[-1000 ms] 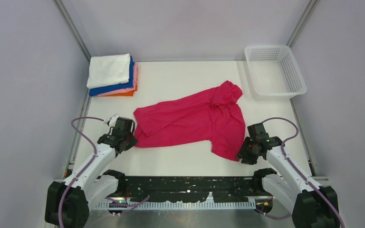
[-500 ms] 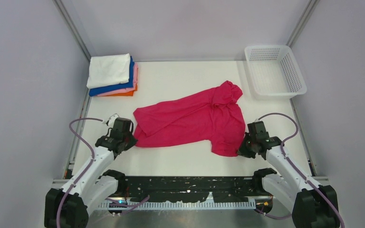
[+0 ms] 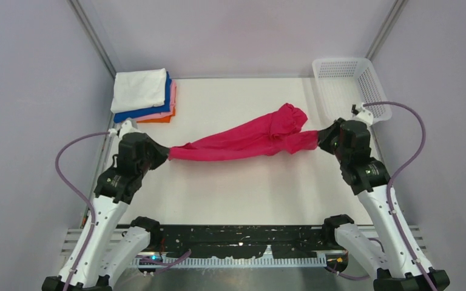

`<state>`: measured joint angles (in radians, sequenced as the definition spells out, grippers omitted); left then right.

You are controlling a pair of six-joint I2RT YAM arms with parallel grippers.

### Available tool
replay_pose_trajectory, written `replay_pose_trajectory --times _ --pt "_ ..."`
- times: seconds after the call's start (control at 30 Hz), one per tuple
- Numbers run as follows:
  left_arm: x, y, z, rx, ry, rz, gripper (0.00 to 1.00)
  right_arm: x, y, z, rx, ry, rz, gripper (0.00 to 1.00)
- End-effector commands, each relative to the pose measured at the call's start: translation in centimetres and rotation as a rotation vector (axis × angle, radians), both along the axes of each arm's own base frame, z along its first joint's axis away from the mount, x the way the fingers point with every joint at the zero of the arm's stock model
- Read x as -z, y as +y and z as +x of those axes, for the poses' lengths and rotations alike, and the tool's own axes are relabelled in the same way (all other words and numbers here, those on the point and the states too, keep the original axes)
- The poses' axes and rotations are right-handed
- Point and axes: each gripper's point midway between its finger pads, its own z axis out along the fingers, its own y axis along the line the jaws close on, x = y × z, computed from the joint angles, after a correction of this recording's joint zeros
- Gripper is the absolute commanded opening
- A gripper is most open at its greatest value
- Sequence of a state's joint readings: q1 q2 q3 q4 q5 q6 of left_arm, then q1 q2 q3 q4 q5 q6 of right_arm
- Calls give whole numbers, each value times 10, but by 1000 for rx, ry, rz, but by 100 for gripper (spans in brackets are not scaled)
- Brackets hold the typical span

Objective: Fold and stack the t-shirts
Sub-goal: Flatten out the tshirt

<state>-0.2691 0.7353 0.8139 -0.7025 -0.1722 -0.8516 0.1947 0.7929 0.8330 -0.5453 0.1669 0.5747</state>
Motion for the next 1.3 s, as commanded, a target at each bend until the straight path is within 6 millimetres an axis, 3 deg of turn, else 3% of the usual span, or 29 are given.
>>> replay_pose_trajectory --times 0.0,0.03,0.13,0.3,0.4,0.6,0.8,0.9,0.97,1.1,1.17,1.27 --pt "-71 6 4 -5 -148 12 0 -111 -32 11 151 -295 -62 5" --pt "-85 8 3 -13 -180 14 0 -123 -35 9 155 -323 -72 5" --pt "-136 15 -4 -23 -305 21 0 -184 -39 -2 158 -454 -69 5" --pt "-217 25 -32 -6 -495 27 0 -255 -42 -29 135 -603 -81 5" --pt "-257 35 -59 -15 -597 27 0 -302 -41 -58 99 -714 -76 5" --pt "-308 50 -119 -5 -775 18 0 -371 -47 -128 55 -889 -101 5" --pt "-354 60 -177 14 -960 -14 0 -414 -48 -199 -6 -1040 -101 5" --pt "-368 61 -195 37 -1005 -9 0 -427 -45 -227 -51 -1089 -106 5" --pt "-374 61 -200 44 -1017 -3 0 -430 -48 -234 -44 -1098 -113 5" --pt "-379 60 -190 40 -1012 9 0 -429 -52 -225 -14 -1079 -137 5" --pt "-375 58 -172 30 -979 20 0 -425 -51 -209 -10 -1053 -154 5" --pt "-360 54 -128 -4 -897 55 0 -418 -51 -174 18 -1008 -191 5"
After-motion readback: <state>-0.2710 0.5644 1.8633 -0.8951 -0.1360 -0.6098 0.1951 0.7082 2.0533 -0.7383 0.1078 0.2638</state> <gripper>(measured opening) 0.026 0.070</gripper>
